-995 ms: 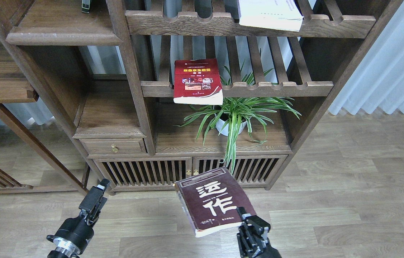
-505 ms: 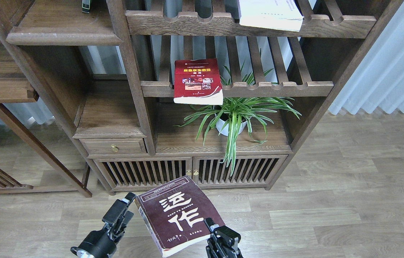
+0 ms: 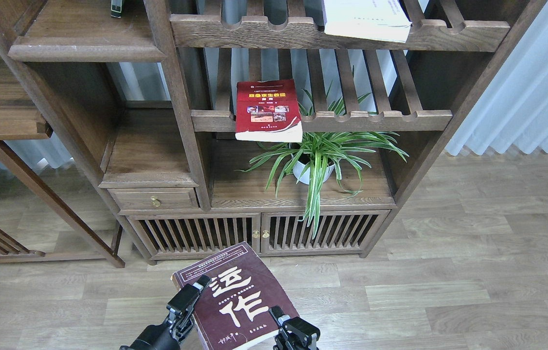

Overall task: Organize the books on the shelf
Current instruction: 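Grip the maroon book with both grippers, then carry the maroon book with the left gripper up onto the side shelf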

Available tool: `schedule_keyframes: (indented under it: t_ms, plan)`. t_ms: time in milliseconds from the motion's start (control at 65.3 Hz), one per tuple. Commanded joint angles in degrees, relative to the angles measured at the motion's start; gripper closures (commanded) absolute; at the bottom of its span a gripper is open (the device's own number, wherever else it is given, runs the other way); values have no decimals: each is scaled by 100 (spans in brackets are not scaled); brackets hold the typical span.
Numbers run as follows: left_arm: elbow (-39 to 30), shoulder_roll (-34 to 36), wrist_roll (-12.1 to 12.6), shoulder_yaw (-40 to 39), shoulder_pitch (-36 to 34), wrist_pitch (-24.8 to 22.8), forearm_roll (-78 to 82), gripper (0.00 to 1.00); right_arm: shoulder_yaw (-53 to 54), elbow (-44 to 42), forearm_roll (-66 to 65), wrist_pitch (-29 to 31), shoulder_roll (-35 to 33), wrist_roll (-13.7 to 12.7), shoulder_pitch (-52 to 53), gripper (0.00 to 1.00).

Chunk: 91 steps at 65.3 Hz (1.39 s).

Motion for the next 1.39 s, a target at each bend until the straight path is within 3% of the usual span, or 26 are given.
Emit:
schedule_keyframes:
  t_ms: [0, 107, 276, 337, 383, 429, 444, 459, 536, 811, 1041, 1286, 1378]
  plan:
    - [9, 2, 12, -4, 12, 0, 2, 65, -13, 3, -3, 0, -7, -1, -20, 97]
    - [18, 55, 4, -110, 29, 0, -7, 94, -13, 3, -11, 0, -7, -1, -20, 96]
    - [-96, 283, 21, -558, 222, 0, -16, 95, -13, 3, -11, 0, -7, -1, -20, 95]
    - [-324, 511, 21, -725, 258, 0, -16, 95, -13, -6, -20, 0, -16, -1, -11, 90]
    - [-509, 696, 21, -857, 275, 0, -16, 95, -13, -58, -64, 0, -16, -1, 33, 75]
    - [-719, 959, 21, -1032, 284, 0, -16, 95, -13, -172, -239, 0, -33, -1, 103, 37]
    - [-755, 1003, 21, -1067, 284, 0, -16, 95, -13, -190, -283, 0, -42, -1, 112, 32]
    - [-834, 1117, 30, -1129, 284, 0, -16, 95, -13, -269, -406, 0, -68, -1, 147, 20]
    - [-1106, 1495, 30, -1410, 293, 0, -16, 95, 31, -523, -740, 0, -165, 25, 296, 2]
    - [-1607, 2462, 153, -3115, -207, 0, 2, 95, 110, -1139, -758, 0, -235, 78, 533, 2]
    - [-1705, 3341, 250, -3669, -1104, 0, 11, 95, 110, -1298, -758, 0, -244, 78, 622, 2]
    - [-1608, 4176, 259, -3792, -2519, 0, -183, 95, 119, -1447, -758, 0, -262, 86, 665, 2]
    - [-1310, 4440, 601, -3784, -2915, 0, 10, 95, 119, -1447, -732, 0, -270, 104, 657, 2]
